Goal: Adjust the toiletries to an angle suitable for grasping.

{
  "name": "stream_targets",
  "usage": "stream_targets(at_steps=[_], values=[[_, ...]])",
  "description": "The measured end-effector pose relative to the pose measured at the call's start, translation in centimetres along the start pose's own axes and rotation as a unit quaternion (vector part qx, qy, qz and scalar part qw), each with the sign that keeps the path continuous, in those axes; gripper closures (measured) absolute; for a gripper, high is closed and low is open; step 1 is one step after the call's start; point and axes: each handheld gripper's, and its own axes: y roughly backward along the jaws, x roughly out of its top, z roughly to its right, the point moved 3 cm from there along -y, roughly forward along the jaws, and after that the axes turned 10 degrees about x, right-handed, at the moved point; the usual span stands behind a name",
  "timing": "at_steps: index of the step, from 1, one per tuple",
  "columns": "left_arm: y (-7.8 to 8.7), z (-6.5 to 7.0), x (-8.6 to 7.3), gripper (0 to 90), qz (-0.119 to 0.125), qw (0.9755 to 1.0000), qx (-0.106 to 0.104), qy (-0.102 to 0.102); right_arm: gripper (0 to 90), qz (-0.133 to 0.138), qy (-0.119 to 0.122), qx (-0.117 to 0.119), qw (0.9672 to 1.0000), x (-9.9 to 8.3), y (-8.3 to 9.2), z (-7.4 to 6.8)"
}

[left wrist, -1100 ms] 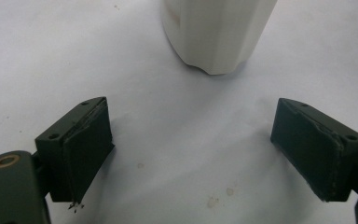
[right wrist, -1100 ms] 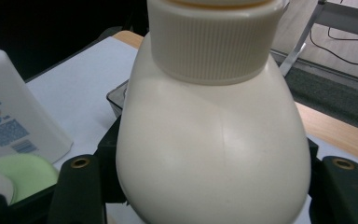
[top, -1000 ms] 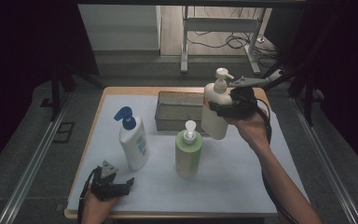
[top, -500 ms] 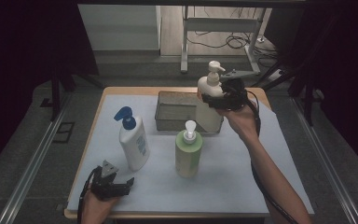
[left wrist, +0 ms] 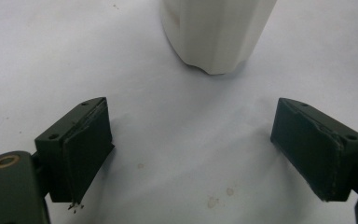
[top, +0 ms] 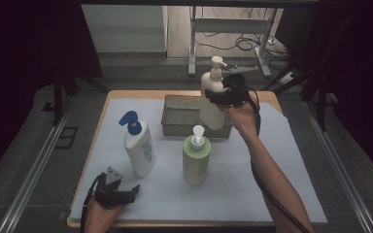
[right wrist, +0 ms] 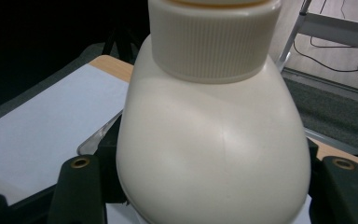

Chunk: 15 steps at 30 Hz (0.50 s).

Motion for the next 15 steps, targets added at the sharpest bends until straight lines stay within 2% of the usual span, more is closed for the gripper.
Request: stream_targets(at_steps=[15], values=[[0.0,0.0,0.0,12.1,0.000,1.0000,-0.001,0.002,36.7,0.011,-0.001,-0.017,0.9998,0.8,-4.0,0.4]])
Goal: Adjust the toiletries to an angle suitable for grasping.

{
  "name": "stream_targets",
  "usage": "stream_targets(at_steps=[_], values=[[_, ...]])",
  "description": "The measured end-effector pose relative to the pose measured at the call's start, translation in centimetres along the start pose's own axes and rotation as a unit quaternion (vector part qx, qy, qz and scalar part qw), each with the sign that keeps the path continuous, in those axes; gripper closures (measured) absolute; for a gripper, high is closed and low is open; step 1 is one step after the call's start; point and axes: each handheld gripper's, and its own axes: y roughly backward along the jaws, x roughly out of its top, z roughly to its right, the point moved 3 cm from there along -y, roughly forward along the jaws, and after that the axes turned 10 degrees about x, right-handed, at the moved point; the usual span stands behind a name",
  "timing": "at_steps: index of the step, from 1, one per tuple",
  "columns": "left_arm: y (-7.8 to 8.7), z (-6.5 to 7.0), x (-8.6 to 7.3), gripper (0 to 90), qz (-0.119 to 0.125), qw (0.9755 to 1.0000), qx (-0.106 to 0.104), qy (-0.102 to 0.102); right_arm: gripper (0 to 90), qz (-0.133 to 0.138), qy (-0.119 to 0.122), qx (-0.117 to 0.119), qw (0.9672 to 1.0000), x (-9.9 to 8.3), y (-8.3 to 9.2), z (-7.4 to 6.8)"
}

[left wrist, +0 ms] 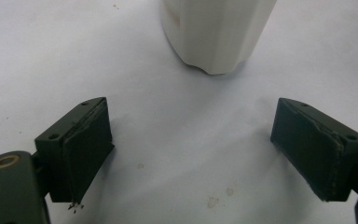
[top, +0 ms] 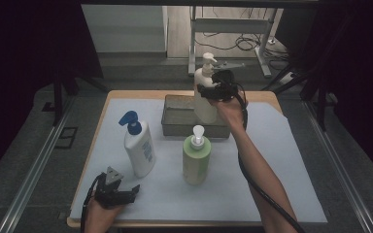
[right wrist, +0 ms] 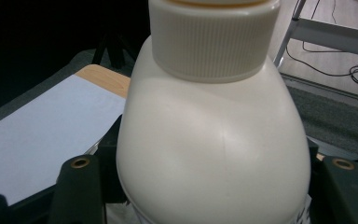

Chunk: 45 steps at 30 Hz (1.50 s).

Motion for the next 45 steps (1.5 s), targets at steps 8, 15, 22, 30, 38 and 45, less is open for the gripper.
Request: stream_targets(at_steps=[8,15,22,30,38,45], values=[[0.0,0.0,0.0,12.1,-0.001,1.0000,0.001,-0.002,36.7,-0.002,0.007,-0.006,1.0000,-0.2,-1.9,0.0],[0.0,0.0,0.0,12.1,-0.001,1.0000,0.000,-0.002,36.7,-0.007,0.014,-0.006,0.9999,-0.8,-3.3,-0.1],[0.0,0.0,0.0,12.1,-0.001,1.0000,0.000,-0.001,36.7,-0.011,0.006,0.000,0.9999,-1.6,-3.8,-0.3],[0.0,0.0,0.0,12.1,-0.001,1.0000,0.000,-0.001,36.7,-0.016,0.004,0.010,0.9998,-2.3,-4.1,-0.8],[0.0,0.0,0.0,12.1,-0.002,1.0000,0.001,-0.001,36.7,-0.018,0.002,0.013,0.9997,-2.9,-4.0,-0.9],[0.0,0.0,0.0,12.1,-0.001,1.0000,0.001,-0.001,36.6,-0.026,0.005,0.016,0.9995,-3.6,-3.9,-1.0]])
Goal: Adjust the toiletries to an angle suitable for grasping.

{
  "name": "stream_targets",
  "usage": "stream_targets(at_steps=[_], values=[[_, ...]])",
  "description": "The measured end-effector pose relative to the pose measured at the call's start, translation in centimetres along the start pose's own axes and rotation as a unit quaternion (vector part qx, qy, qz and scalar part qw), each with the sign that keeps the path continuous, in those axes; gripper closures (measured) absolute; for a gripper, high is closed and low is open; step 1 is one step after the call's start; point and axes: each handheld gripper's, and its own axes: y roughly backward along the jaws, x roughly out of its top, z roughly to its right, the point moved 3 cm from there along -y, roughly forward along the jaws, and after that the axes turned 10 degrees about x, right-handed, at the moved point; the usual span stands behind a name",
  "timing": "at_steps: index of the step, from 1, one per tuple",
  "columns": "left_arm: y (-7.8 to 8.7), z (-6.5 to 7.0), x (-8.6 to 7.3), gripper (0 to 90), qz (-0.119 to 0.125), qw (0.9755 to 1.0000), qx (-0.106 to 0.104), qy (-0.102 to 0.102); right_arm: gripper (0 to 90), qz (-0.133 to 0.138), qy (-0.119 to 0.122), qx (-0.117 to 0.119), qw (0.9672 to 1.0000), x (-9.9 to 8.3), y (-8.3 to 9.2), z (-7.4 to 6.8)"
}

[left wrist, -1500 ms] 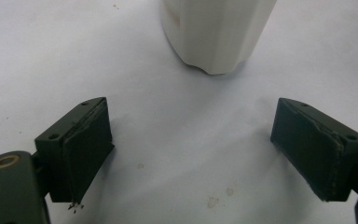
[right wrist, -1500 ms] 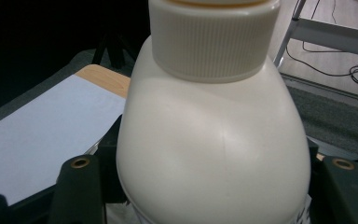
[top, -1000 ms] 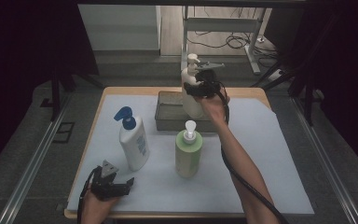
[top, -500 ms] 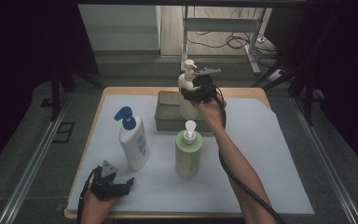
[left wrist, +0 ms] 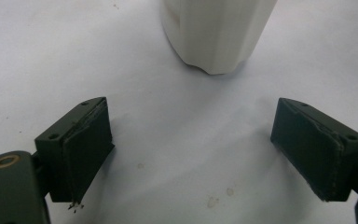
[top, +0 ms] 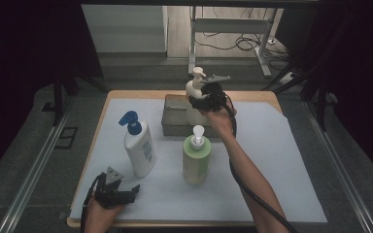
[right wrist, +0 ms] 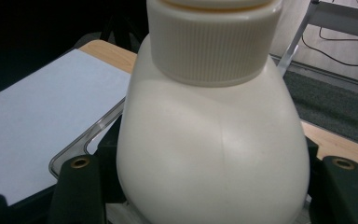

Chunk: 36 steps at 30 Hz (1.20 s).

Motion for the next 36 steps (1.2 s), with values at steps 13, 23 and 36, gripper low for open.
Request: stream_targets(at_steps=[13,23,36], values=[[0.0,0.0,0.0,12.1,0.000,1.0000,0.000,0.000,36.6,-0.015,-0.003,0.007,0.9999,-1.6,-0.3,-0.2],[0.0,0.0,0.0,12.1,0.000,1.0000,0.000,0.001,36.4,-0.024,0.001,0.005,0.9997,-2.7,-0.7,0.3],[0.0,0.0,0.0,12.0,0.000,1.0000,0.000,0.000,31.6,-0.028,-0.001,0.019,0.9994,-2.9,-0.8,0.8]])
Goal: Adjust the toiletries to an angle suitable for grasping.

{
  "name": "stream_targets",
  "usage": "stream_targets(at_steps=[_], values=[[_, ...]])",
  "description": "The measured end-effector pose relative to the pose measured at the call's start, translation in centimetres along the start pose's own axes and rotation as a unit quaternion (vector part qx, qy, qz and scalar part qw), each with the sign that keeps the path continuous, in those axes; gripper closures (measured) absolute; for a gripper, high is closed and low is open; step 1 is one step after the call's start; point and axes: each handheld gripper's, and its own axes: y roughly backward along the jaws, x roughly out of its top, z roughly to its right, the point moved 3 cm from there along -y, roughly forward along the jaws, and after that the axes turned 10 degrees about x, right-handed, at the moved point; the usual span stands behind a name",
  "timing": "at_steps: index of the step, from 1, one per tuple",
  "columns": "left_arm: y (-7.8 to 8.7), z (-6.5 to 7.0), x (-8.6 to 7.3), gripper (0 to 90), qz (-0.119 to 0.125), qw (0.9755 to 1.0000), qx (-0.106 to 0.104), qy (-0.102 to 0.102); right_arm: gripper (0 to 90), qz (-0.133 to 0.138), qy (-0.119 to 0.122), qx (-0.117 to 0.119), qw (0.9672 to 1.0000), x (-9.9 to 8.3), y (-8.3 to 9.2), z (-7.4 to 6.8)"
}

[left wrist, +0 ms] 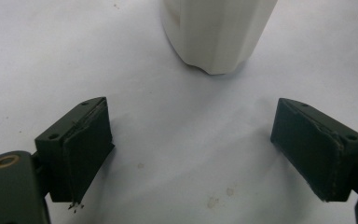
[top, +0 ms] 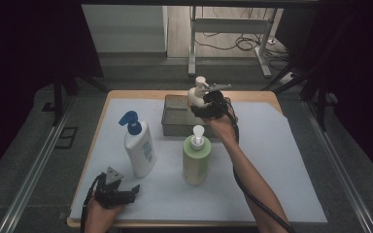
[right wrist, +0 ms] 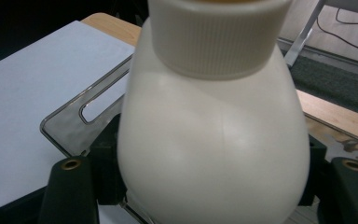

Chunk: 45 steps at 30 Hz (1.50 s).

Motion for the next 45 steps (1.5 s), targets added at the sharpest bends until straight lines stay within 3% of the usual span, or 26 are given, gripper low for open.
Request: stream_targets(at_steps=[9,28,36,45], values=[[0.0,0.0,0.0,12.0,0.000,1.0000,0.000,0.000,31.3,0.003,0.003,0.009,0.9999,-0.9,0.5,0.3],[0.0,0.0,0.0,12.0,0.000,1.0000,0.001,0.001,42.7,0.010,-0.022,0.060,0.9979,-3.3,4.3,0.5],[0.0,0.0,0.0,12.1,0.001,1.0000,0.001,0.001,58.7,0.003,-0.012,0.055,0.9984,-4.5,5.2,1.1],[0.0,0.0,0.0,12.1,0.001,1.0000,0.001,0.001,83.6,-0.012,-0.025,0.025,0.9993,-5.4,4.7,2.4]])
